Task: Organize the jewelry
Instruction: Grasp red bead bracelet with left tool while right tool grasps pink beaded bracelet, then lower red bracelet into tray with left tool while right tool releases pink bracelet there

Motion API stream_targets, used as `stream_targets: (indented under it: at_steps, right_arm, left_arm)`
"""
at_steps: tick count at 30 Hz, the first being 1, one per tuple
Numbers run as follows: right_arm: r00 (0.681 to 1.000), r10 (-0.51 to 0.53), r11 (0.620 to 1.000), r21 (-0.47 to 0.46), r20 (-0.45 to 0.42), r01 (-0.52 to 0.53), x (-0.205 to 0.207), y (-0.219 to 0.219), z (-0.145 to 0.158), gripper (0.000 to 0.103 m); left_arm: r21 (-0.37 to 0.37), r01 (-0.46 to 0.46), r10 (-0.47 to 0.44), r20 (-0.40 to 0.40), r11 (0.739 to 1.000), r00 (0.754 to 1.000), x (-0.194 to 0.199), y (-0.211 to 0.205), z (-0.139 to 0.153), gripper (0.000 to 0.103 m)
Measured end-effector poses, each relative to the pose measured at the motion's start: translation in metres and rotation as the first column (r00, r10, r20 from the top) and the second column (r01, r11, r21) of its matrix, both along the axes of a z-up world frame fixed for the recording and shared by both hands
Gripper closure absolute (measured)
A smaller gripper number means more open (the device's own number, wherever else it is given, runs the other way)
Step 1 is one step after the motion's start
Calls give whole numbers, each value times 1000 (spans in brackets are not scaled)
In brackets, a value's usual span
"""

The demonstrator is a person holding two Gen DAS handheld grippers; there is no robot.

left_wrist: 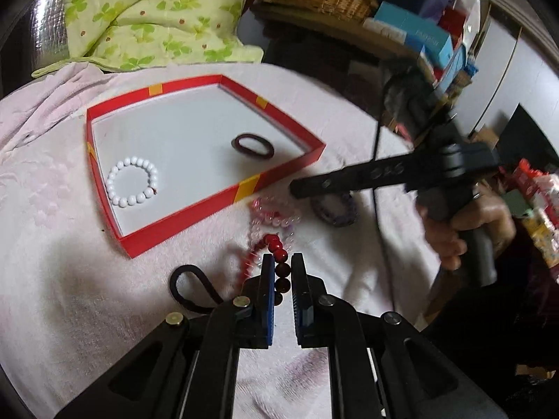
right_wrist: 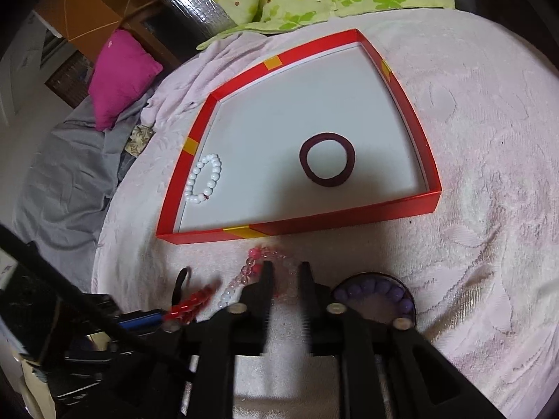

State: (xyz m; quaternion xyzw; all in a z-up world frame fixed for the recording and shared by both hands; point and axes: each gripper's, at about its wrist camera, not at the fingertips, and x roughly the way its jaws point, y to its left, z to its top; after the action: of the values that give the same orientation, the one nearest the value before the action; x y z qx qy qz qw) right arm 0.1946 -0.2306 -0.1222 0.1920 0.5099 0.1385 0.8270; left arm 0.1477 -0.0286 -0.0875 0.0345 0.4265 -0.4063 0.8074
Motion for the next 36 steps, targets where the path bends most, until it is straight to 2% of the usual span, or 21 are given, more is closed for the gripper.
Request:
stream_targets:
  at_steps: [2, 4, 10, 12, 13, 14, 18, 19, 22, 23, 29, 33, 36]
  right_arm:
    - [1000, 0, 1000, -8, -3, 0, 3, 3, -3, 63]
    - [1000, -1, 1000, -16, -7, 1, 6, 5, -6, 57]
    - [999, 35, 999, -30, -17, -36, 11, 20, -11, 56]
    - [998, 53, 998, -20, -15, -53, 11, 23, -9, 52]
    - [998, 58, 998, -17, -14, -58, 10, 25, -8, 46]
    - [998, 63, 998, -26, -15, -63, 9, 28, -9, 41]
    - [995, 100, 989, -111, 2, -100, 6, 40, -10, 41]
    - [994, 109, 986, -129, 9, -107, 5, 43, -11, 42]
    - [992, 123, 970, -213, 28, -114, 2, 46, -11, 79]
    - [991, 127, 966, -231, 33, -116, 0, 46, -11, 83]
    - [987, 138, 968, -222, 87, -116, -11, 37, 5, 93]
    - [982, 135, 986, -120, 136, -119, -18, 24, 21, 93]
    - [980, 124, 990, -81, 156, -113, -21, 18, 27, 93]
  left_arm:
    - [-15, -6, 6, 2, 1000, 1000, -1, 3, 4, 94]
    - [-26, -14, 14, 6, 1000, 1000, -3, 7, 8, 94]
    - [-43, -49, 50, 14, 998, 999, 1, 15, 13, 94]
    - [-52, -63, 64, 18, 997, 998, 0, 16, 17, 94]
    - [-55, -69, 70, 20, 996, 997, 1, 17, 17, 94]
    - [-60, -80, 81, 23, 995, 996, 2, 19, 19, 94]
    - [-73, -112, 114, 18, 991, 993, 4, 26, 21, 94]
    - [-75, -118, 120, 19, 990, 993, 5, 26, 22, 94]
    - [-82, -126, 128, 20, 989, 992, 6, 26, 23, 94]
    - [-81, -128, 130, 22, 989, 991, 6, 26, 24, 94]
    - [-95, -136, 139, 24, 986, 990, 9, 23, 27, 94]
    - [-115, -127, 132, 35, 985, 991, 9, 20, 33, 94]
    - [-129, -125, 131, 41, 984, 991, 10, 19, 36, 94]
